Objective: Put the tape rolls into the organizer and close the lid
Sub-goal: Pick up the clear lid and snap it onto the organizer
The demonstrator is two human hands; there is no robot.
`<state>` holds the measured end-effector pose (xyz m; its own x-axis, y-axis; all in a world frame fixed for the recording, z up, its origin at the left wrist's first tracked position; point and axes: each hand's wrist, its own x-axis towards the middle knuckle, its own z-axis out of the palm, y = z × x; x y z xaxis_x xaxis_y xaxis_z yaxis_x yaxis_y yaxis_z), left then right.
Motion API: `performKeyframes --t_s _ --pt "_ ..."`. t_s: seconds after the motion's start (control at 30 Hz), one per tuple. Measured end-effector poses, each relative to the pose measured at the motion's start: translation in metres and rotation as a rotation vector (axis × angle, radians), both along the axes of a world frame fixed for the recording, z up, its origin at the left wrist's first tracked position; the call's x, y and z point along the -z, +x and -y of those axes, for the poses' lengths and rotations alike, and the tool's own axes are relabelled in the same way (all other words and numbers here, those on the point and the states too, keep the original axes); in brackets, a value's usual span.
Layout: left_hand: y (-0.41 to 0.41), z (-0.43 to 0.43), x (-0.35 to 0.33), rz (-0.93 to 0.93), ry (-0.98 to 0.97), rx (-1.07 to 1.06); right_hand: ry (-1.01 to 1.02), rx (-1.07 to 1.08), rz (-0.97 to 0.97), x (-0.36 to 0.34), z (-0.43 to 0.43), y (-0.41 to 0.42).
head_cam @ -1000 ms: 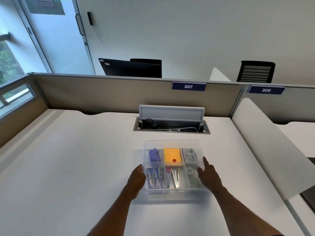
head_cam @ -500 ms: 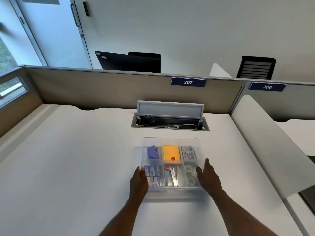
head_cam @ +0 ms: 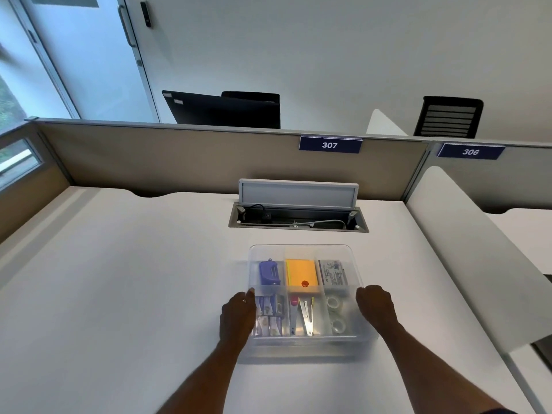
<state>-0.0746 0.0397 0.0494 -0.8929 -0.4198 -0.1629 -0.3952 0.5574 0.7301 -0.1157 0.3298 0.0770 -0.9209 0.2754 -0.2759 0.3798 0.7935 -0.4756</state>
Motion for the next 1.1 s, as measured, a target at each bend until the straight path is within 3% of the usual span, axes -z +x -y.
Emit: performKeyframes --t_s 0.1,0.23,0.67,0.93,1.1 --pt "-0.015 0.006 -0.009 -0.005 0.053 0.009 -0.023 0.096 0.000 -0.009 0.002 -0.015" --pt "-0.049 0.012 -0.024 -0.012 0.221 -0.046 0.027 -0.061 -0.042 -0.021 0.008 -0.030" --pt "-0.088 -0.001 -0.009 -0.105 -0.013 0.060 0.108 -0.297 0.039 -0.012 0.002 -0.082" --pt "-0.092 0.000 -0.002 -0.124 -0.051 0.062 0.063 -0.264 0.007 0.001 -0.001 -0.091" --pt "-0.102 0.007 -0.012 -0.181 0.005 -0.024 -0.024 -0.168 -0.133 0.001 0.000 -0.104"
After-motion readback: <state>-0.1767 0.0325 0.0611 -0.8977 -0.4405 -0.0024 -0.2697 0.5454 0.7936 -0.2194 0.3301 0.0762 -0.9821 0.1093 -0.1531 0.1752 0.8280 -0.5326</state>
